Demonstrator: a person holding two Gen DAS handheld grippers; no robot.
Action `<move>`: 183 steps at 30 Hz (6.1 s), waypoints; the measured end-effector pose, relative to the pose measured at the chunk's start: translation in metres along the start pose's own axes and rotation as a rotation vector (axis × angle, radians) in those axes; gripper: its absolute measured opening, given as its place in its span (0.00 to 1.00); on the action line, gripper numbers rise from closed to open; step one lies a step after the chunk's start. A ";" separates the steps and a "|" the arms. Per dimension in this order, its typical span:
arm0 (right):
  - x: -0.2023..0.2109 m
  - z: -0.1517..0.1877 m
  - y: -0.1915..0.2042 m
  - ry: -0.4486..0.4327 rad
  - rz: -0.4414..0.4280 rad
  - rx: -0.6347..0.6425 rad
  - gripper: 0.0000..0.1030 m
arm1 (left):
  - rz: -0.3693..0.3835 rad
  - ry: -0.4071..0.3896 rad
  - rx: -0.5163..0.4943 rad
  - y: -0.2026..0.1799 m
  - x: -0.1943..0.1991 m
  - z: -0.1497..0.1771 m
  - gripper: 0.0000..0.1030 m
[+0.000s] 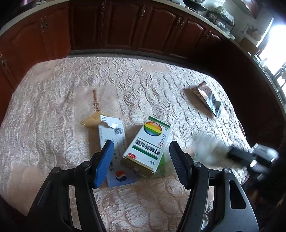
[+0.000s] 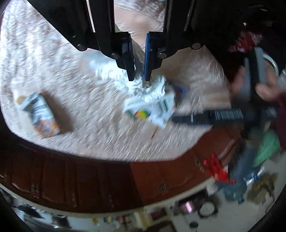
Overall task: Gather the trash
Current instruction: 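Grasp the rainbow medicine box with the left tool while the right tool grasps the white tissue, then carry the medicine box and tissue over the white bucket with both tools, then open both tools to drop the box and tissue into the bucket, then move both open tools back over the table toward the remaining trash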
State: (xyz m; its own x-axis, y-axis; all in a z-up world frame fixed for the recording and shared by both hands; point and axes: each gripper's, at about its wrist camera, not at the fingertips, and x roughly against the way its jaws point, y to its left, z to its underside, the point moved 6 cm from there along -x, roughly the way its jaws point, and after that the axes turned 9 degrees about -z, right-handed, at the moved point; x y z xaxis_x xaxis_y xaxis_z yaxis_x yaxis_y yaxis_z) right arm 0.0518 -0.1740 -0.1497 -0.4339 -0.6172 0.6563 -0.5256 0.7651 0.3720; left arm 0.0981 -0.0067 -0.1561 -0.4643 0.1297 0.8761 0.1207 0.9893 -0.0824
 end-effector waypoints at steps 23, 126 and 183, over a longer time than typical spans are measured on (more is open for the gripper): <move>0.014 0.040 -0.112 0.102 0.243 -0.184 0.49 | -0.160 0.091 -0.274 -0.038 -0.074 -0.001 0.65; 0.223 0.135 -0.349 -0.250 0.534 -0.723 0.48 | 0.259 0.049 -0.485 -0.438 -0.104 -0.026 0.61; 0.169 0.031 -0.189 -0.240 0.494 -0.349 0.63 | 0.096 -0.202 -0.196 -0.222 0.015 -0.052 0.61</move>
State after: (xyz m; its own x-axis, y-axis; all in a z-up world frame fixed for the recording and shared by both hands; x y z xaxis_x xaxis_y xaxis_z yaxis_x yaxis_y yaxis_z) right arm 0.0553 -0.4288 -0.1294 -0.7361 -0.1703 0.6552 0.0290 0.9590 0.2818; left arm 0.1103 -0.2281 -0.0997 -0.6056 0.2521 0.7548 0.3303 0.9426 -0.0498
